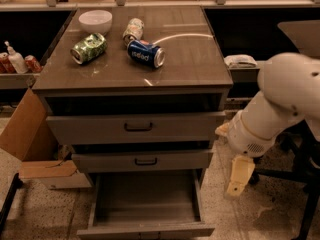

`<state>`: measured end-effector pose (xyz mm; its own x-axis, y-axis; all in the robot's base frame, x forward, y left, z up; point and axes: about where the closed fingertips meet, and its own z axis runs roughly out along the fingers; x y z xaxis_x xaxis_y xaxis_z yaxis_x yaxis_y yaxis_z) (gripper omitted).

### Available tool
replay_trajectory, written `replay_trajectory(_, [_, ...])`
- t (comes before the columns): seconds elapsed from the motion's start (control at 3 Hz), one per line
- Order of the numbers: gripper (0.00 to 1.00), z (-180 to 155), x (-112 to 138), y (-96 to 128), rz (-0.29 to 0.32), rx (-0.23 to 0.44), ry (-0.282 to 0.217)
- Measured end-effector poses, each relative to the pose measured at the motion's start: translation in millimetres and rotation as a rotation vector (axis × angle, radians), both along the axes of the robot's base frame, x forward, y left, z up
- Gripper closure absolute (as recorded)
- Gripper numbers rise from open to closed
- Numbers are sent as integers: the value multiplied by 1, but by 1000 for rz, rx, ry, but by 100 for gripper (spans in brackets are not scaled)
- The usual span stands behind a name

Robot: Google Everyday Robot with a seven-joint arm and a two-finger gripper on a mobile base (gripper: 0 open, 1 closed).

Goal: Close bottom drawer

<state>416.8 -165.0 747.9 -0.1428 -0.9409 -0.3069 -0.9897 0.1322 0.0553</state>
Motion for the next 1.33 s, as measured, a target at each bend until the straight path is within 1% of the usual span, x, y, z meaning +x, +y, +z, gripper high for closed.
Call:
replay_trajectory(0.33, [0,-67,-15,-8,-14,1,66])
replay_trajectory(0.67, [0,-126,-26,-10,-59,23,120])
replay_trajectory(1.0, [0,-132,-25,-9,-62,29,121])
replay_trajectory(1.33, [0,-152,-24,-11,-73,19,124])
